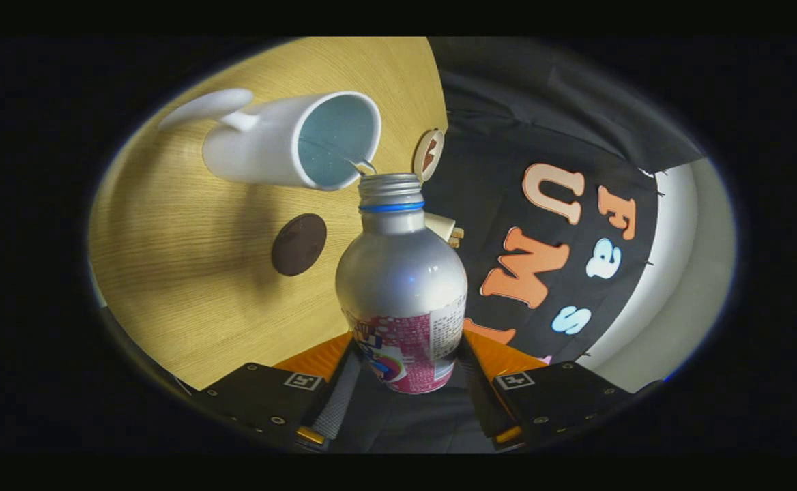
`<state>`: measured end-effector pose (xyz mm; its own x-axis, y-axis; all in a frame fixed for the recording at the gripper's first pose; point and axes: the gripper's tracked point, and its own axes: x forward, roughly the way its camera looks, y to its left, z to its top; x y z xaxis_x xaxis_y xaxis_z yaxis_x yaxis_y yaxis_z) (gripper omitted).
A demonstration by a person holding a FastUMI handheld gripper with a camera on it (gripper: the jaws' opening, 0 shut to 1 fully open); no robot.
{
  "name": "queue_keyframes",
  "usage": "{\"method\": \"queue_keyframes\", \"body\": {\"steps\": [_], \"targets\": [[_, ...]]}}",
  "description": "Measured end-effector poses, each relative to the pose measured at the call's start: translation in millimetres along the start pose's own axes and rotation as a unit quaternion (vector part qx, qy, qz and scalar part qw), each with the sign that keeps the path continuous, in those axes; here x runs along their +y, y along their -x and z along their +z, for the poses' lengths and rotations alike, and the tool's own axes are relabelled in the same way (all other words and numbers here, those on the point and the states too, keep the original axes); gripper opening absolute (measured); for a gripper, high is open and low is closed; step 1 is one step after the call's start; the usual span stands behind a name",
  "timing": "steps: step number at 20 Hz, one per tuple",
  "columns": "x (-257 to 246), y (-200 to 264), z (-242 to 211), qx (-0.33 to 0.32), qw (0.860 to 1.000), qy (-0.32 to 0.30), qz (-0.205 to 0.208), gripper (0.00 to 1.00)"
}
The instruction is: Take the bottle from table, then pour the juice into the cup, finally place the bottle on the coaster
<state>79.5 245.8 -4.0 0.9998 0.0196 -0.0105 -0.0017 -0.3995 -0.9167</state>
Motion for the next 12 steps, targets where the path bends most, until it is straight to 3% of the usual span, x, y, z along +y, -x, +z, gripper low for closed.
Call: {"method": "queue_keyframes", "body": {"steps": [12], "targets": [[3.1, 2.3, 7.3, -0.004, 1.000, 0.021, 0.005, 0.77]]}}
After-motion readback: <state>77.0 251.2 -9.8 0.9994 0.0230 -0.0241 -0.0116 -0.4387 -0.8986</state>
